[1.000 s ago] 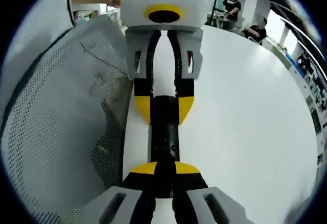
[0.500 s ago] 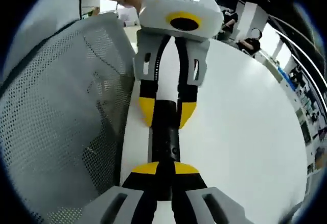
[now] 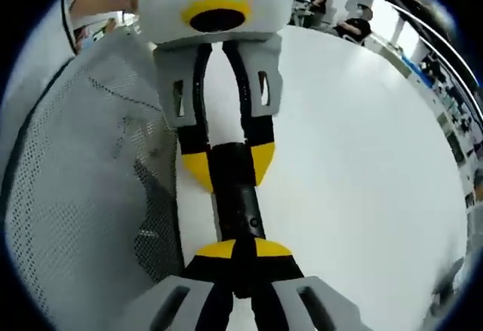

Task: Press the specified remote control buttons in sequence, fully releasing each button before pressing the next.

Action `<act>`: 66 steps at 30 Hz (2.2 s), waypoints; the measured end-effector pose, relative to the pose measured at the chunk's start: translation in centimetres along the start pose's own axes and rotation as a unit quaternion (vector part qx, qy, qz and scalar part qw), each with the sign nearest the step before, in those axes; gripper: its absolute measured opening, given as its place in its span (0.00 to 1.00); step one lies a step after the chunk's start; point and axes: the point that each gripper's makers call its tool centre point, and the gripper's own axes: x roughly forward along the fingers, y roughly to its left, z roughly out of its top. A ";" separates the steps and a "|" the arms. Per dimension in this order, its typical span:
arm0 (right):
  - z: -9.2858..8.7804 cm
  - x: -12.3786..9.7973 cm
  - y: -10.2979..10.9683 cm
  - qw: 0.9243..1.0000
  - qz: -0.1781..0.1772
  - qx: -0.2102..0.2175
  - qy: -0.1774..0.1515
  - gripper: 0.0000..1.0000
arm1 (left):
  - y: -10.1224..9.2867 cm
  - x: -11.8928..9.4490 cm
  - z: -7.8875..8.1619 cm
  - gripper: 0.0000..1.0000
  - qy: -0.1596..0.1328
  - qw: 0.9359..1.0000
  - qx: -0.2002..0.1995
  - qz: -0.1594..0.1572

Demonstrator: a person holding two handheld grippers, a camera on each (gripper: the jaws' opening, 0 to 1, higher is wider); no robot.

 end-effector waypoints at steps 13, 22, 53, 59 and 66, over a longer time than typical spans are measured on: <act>0.2 -0.5 0.5 0.992 -0.019 -0.105 -0.066 0.03 | 0.0 0.0 0.0 0.24 0.002 1.000 -0.002 0.003; 0.2 -0.2 0.3 0.995 0.029 -0.100 0.002 0.02 | 0.0 0.0 0.0 0.24 0.002 1.000 -0.002 0.003; 0.5 -0.2 0.6 0.992 0.023 -0.116 -0.033 0.00 | 0.0 0.0 0.0 0.24 0.017 1.000 -0.004 0.005; 0.6 0.3 0.4 0.995 0.028 -0.093 0.035 0.00 | 0.0 0.0 0.0 0.24 0.018 1.000 0.009 -0.003; 0.4 -0.1 0.4 0.996 0.039 -0.075 -0.002 0.00 | 0.0 0.0 0.0 0.24 0.015 1.000 0.012 -0.006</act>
